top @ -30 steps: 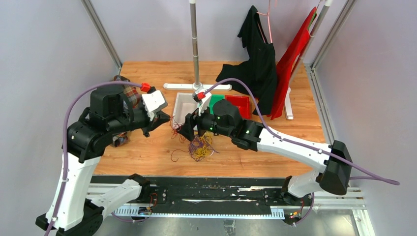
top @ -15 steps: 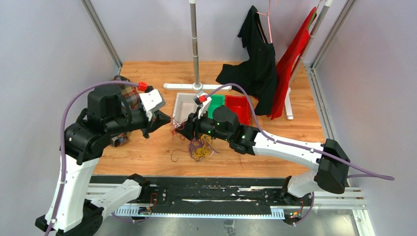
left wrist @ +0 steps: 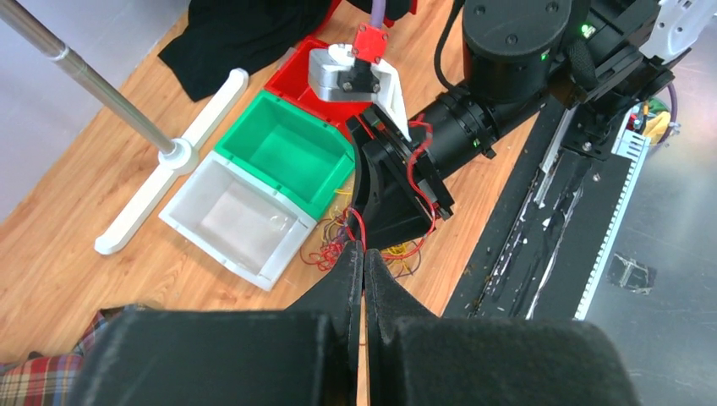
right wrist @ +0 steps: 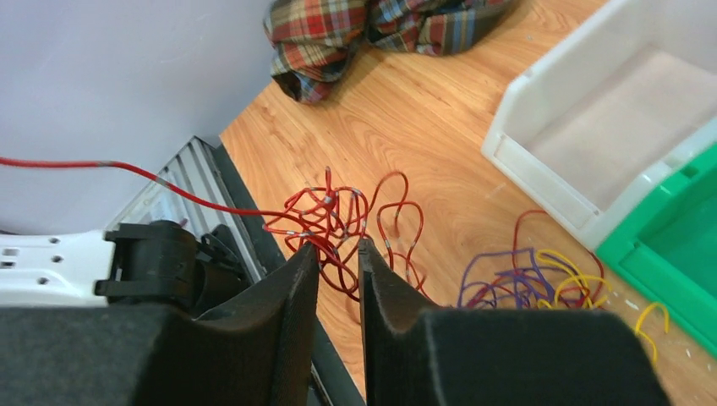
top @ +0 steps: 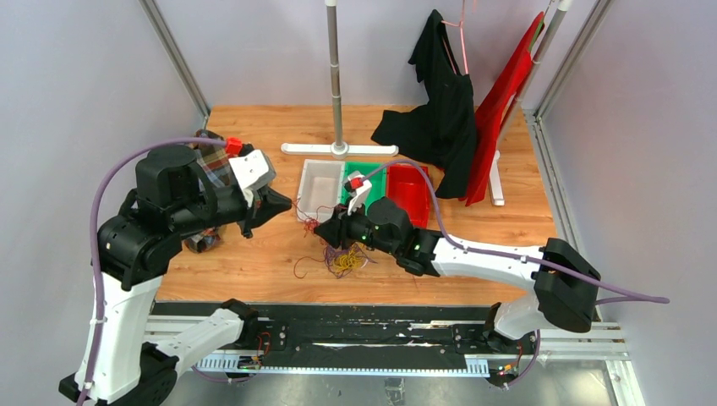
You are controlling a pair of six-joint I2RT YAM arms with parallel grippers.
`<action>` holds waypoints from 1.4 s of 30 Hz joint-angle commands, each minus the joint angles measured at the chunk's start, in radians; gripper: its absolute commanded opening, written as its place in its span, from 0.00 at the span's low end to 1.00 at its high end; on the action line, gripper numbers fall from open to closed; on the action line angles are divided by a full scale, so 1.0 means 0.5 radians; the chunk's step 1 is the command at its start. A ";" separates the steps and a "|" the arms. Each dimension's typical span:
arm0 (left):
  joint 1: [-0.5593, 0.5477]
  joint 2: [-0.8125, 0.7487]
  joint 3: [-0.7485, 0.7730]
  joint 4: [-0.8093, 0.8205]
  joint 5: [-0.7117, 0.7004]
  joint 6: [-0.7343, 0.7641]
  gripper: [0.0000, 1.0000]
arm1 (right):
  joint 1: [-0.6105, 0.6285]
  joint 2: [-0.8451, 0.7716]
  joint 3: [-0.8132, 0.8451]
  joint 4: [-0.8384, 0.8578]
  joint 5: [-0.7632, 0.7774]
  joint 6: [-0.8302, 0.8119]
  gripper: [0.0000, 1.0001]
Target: Untangle the cables
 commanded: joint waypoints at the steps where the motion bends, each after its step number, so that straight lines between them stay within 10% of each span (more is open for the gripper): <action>1: -0.013 0.010 0.116 0.028 -0.016 -0.018 0.00 | 0.008 0.007 -0.164 0.032 0.138 0.040 0.22; 16: -0.013 0.058 0.282 0.030 -0.255 0.082 0.00 | 0.008 -0.251 -0.751 -0.041 0.257 0.110 0.31; 24: -0.013 0.066 0.241 0.029 -0.273 0.117 0.00 | 0.008 -0.628 -0.577 -0.371 0.248 -0.069 0.63; 42: -0.015 0.009 0.191 0.026 -0.235 0.113 0.00 | 0.062 -0.314 0.028 -0.367 -0.171 -0.275 0.65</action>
